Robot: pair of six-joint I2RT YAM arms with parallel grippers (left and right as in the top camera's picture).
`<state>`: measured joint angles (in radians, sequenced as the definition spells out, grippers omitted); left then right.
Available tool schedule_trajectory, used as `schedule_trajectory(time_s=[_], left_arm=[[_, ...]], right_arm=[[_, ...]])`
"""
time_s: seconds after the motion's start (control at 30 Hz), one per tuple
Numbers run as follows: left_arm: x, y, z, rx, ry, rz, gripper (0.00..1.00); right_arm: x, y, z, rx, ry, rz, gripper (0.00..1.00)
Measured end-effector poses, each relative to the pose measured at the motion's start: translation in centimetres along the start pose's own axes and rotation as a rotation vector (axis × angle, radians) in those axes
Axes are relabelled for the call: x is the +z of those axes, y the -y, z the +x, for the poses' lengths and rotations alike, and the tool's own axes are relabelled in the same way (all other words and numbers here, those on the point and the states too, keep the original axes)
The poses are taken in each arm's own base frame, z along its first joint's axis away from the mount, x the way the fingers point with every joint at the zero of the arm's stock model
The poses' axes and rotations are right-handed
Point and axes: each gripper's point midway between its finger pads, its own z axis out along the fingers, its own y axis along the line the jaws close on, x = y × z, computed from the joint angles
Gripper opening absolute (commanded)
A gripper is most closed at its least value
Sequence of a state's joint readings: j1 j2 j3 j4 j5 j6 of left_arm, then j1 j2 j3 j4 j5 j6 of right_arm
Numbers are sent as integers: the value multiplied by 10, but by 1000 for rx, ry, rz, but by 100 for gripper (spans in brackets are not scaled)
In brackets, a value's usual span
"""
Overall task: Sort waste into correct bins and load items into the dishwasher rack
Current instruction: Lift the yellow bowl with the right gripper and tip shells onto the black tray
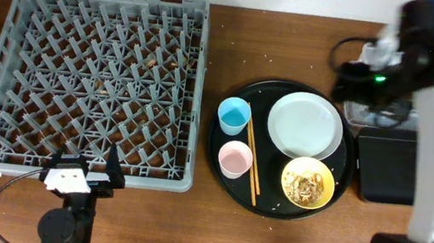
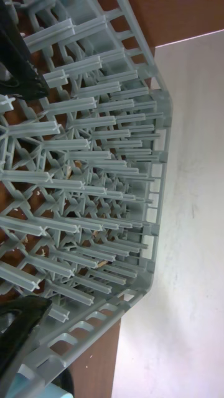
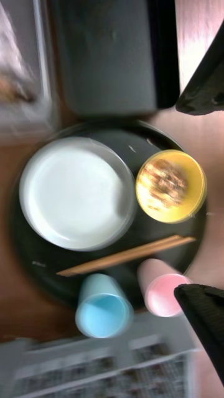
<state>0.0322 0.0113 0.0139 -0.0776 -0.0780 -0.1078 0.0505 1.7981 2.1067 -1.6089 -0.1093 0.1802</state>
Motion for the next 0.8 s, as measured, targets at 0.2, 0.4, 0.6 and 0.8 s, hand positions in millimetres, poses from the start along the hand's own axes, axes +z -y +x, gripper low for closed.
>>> schedule_trajectory(time_s=[0.2, 0.4, 0.6, 0.8], left_arm=[[0, 0, 0, 0, 0, 0, 99], [0, 0, 0, 0, 0, 0, 99], [0, 0, 0, 0, 0, 0, 99], [0, 0, 0, 0, 0, 0, 99]], right_arm=[[153, -34, 129, -191, -467, 70, 63], [199, -24, 173, -197, -521, 93, 26], [210, -21, 173, -197, -492, 96, 4], [141, -54, 98, -192, -265, 15, 4]])
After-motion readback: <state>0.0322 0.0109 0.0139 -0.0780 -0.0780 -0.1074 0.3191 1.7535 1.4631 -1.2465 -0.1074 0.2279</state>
